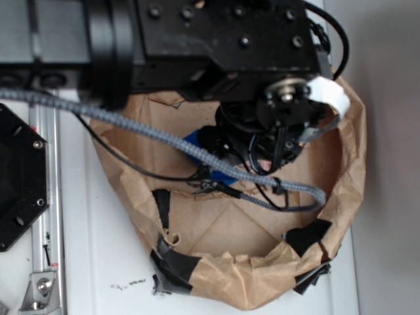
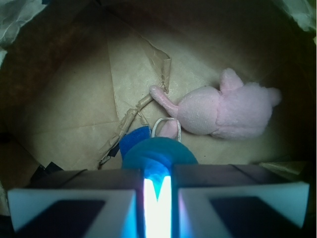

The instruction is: Grab the blue ball.

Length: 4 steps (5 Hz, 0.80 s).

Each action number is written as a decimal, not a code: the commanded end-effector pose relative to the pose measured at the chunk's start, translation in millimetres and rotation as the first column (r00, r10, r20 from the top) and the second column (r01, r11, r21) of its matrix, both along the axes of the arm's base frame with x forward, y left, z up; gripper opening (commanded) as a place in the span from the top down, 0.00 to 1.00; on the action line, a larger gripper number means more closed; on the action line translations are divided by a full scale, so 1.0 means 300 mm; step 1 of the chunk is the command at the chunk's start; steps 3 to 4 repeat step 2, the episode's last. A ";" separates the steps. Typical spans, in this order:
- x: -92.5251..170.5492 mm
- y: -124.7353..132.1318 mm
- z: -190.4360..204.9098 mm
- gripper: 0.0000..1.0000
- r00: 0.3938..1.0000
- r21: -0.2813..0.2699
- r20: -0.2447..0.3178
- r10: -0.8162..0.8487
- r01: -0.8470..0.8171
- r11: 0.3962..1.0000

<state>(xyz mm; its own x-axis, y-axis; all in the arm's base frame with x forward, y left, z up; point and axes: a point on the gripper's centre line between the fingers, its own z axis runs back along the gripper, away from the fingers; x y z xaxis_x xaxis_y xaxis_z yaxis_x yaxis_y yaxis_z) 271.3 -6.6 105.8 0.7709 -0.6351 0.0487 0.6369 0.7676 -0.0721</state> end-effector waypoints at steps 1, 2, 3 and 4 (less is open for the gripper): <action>-0.065 -0.064 0.135 1.00 0.961 -0.039 0.175 0.216 -0.212 0.976; -0.089 -0.094 0.169 1.00 0.945 -0.030 0.194 0.264 -0.263 0.964; -0.089 -0.094 0.169 1.00 0.945 -0.030 0.194 0.264 -0.263 0.964; -0.089 -0.094 0.169 1.00 0.945 -0.030 0.194 0.264 -0.263 0.964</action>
